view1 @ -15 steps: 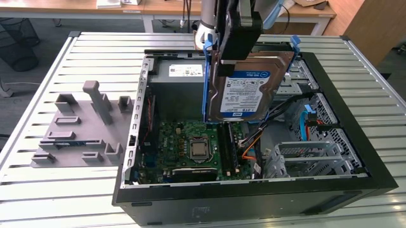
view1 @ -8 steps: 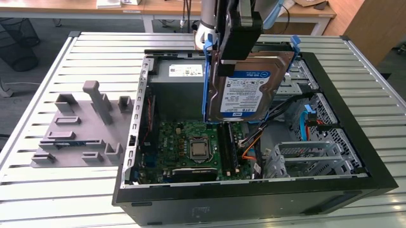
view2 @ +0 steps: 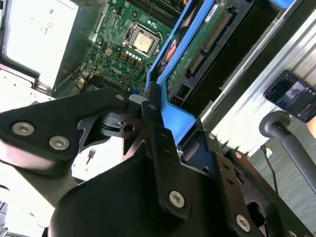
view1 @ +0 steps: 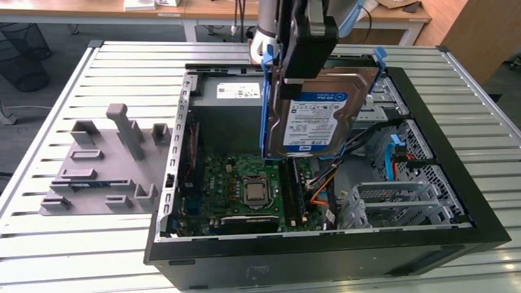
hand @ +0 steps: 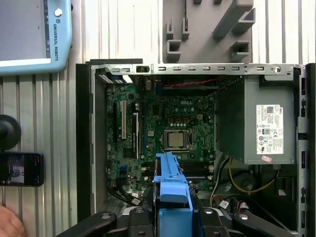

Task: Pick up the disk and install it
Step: 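Insert the disk into the insertion slot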

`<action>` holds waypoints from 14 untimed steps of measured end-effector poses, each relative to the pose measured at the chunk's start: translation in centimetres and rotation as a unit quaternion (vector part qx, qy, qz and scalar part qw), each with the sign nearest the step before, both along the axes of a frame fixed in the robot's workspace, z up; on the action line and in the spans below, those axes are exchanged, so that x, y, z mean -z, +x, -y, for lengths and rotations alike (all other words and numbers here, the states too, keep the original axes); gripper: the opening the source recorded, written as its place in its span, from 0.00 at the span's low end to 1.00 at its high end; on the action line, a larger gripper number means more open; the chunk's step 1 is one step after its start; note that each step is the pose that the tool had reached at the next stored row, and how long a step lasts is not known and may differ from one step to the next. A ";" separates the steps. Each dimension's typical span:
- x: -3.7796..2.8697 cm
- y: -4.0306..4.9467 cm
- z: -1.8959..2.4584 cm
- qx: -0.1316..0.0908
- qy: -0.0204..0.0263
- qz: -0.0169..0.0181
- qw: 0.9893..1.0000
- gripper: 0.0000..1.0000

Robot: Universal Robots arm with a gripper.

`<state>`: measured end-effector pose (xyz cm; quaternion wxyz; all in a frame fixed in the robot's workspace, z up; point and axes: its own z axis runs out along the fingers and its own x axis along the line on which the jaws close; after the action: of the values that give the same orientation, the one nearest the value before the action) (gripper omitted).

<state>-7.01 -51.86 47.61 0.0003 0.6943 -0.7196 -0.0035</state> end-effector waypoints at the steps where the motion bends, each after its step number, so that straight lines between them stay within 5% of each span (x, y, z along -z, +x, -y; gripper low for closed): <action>1: 0.00 -0.01 0.23 0.000 0.000 0.000 1.000 0.36; 9: 0.07 0.12 2.60 0.000 0.000 0.000 1.000 0.36; 14: 0.10 1.87 2.99 0.000 0.000 -0.001 1.000 0.36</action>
<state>-5.14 -54.85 47.51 0.0010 0.6942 -0.7197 -0.0041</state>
